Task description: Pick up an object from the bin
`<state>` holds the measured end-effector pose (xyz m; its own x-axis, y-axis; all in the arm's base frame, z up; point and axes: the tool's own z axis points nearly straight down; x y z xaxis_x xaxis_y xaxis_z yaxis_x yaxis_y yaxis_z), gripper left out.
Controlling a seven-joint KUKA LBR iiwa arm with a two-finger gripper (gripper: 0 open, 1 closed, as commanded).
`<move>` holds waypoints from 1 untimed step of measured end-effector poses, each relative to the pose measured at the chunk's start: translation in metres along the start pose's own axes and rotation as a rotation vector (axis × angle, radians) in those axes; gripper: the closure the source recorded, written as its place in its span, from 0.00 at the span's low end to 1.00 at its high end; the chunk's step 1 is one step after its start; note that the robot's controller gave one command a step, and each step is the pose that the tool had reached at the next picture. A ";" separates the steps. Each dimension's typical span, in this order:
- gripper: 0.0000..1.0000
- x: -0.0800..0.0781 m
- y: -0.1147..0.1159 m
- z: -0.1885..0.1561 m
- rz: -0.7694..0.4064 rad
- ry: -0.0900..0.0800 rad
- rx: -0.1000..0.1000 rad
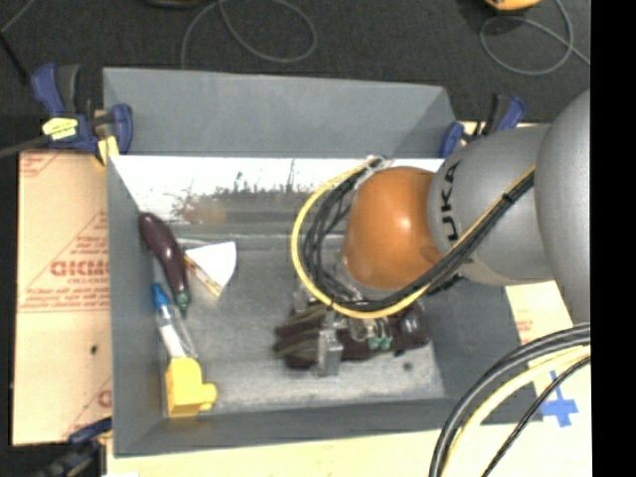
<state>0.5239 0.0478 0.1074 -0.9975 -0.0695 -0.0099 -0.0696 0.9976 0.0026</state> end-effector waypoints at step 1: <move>0.00 0.000 0.000 0.000 0.001 0.000 0.000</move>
Offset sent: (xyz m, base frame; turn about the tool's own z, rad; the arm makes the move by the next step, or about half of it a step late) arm 0.0124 -0.0049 -0.0189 0.2391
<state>0.5239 0.0478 0.1074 -0.9976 -0.0688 -0.0099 -0.0689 0.9976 0.0026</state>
